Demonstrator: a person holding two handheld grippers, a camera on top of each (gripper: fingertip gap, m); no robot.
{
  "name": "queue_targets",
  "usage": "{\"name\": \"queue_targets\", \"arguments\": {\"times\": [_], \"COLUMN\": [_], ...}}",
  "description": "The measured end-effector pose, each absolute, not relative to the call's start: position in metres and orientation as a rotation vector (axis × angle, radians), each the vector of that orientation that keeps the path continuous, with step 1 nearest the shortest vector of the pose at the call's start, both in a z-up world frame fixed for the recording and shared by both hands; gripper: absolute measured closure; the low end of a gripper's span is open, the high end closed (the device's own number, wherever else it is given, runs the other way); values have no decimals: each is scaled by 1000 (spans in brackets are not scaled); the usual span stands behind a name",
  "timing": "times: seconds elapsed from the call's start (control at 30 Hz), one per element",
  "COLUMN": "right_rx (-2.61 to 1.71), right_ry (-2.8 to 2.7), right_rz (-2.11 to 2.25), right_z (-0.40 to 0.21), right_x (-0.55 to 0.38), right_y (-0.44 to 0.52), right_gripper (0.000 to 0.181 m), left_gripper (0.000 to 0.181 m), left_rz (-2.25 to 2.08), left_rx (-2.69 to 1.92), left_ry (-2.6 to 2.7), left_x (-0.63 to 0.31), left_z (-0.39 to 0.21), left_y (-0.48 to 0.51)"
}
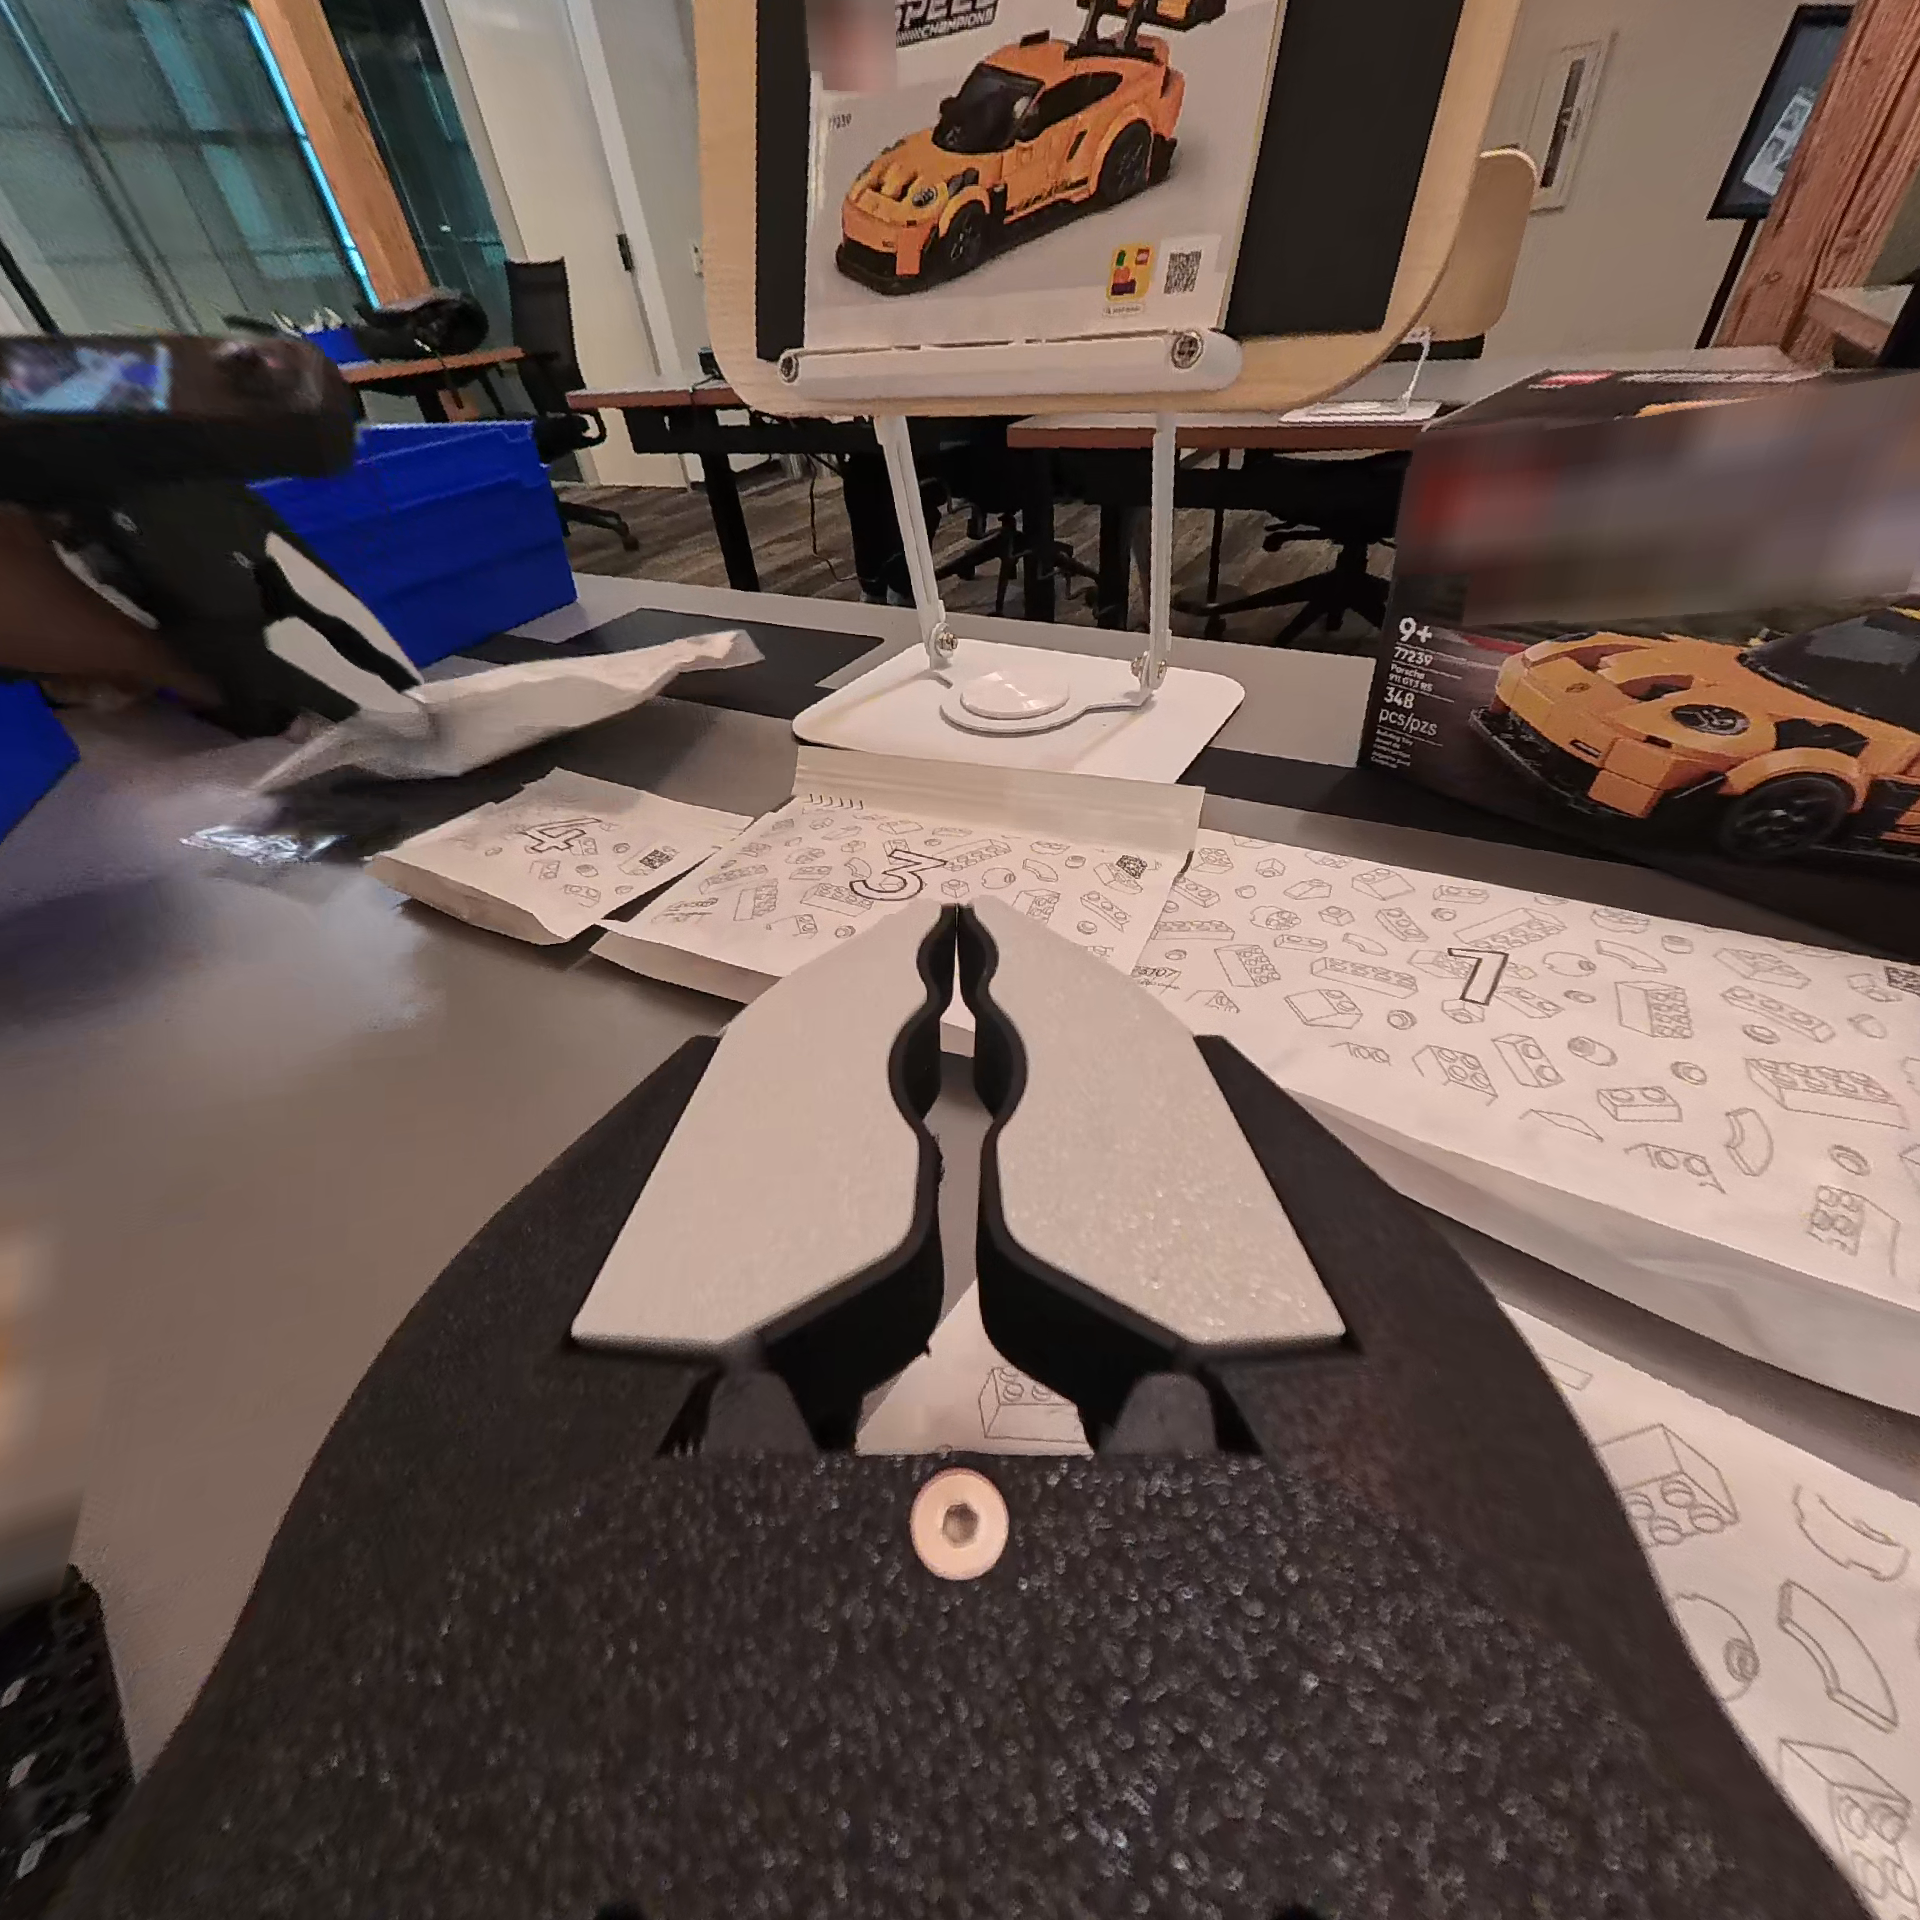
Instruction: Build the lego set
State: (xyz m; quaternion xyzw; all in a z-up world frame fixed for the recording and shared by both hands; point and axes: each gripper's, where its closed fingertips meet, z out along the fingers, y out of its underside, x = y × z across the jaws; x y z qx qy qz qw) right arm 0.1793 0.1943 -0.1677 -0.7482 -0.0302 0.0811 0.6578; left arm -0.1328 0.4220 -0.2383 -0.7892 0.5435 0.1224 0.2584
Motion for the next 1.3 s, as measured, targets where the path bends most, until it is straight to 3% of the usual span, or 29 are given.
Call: {"name": "queue_targets", "arguments": {"times": [0.1, 0.27, 0.7, 0.97, 1.1, 1.23, 1.3], "right_rx": [-1688, -1681, -1717, -1730, -1736, -1740, -1738], "right_ry": [-71, -81, -113, -142, -138, -150, -154], "right_rz": [194, 210, 238, 230, 244, 247, 254], "right_z": [-166, -163, -173, -178, -180, -181, -180], "right_x": [178, 176, 170, 168, 169, 166, 165], "right_y": [193, 192, 195, 196, 198, 198, 197], "right_gripper": [181, 181, 181, 181, 181, 181, 181], "left_gripper": [151, 145, 130, 119, 115, 118, 129], "left_rz": [-32, -356, -140, -304, -440, -125, 138], "left_rx": [-2135, -2139, -2544, -2357, -2129, -1952, -1910], "left_ry": [1480, 1329, 1066, 1263, 1542, 1793, 1853], "left_x": [-103, -106, -221, -175, -120, -102, -111], "left_z": [-221, -192, -267, -260, -236, -250, -265], "left_y": [401, 419, 493, 496, 445, 411, 416]}}
